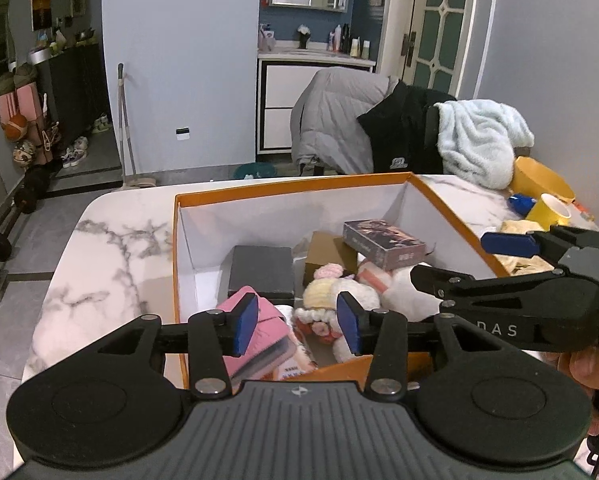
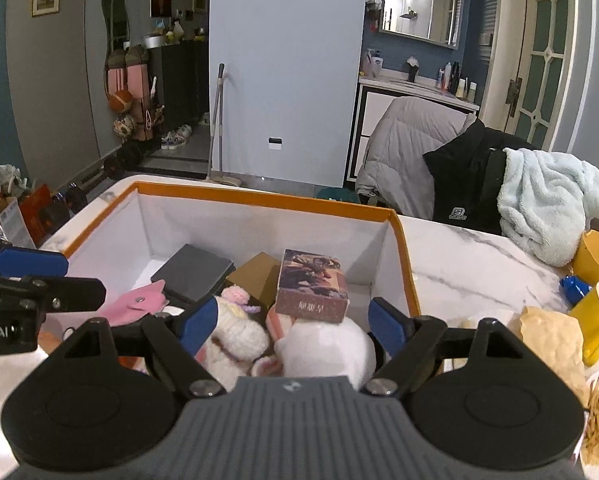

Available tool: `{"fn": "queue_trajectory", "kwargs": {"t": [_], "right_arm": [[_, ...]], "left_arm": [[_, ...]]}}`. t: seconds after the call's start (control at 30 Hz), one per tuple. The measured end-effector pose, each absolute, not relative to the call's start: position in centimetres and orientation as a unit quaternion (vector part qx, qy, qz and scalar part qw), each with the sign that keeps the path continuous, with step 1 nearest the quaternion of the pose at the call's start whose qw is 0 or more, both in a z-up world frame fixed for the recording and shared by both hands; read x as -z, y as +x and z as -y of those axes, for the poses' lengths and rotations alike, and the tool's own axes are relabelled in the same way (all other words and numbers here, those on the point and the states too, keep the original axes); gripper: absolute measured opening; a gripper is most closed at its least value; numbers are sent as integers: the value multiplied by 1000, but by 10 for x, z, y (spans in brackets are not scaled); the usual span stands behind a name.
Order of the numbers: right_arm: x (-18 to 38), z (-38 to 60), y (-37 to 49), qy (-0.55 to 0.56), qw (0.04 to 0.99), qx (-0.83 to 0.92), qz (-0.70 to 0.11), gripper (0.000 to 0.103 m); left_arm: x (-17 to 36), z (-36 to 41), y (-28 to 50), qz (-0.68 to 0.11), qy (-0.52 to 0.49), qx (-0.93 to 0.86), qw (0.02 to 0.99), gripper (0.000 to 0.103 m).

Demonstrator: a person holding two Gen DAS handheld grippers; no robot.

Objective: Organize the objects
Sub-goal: 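Move both tools down beside the orange box toward the plush dog and tape measure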

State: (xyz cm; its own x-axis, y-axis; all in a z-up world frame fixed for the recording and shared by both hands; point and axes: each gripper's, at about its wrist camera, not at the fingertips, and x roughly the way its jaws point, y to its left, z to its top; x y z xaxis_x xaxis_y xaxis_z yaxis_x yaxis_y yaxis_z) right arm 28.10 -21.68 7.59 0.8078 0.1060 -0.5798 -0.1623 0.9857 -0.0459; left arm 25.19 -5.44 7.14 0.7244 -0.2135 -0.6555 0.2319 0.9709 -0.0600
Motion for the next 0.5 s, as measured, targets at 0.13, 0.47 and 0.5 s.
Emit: {"fn": "queue_trajectory", "kwargs": {"t": [0.13,0.47,0.5], "right_arm": [[-76,220,266,-41,949,-76,-303,83],[-61,221,225,-42,951,-86,-294,83],[-59,221,221,-44,951,-85,-293,83]], "left_arm": [[-71,54,242,-346,-2,129,929,53],[-65,66,211,-334,3,161,929,53],[-63,67,208,-333,3,163,929,53]]}}
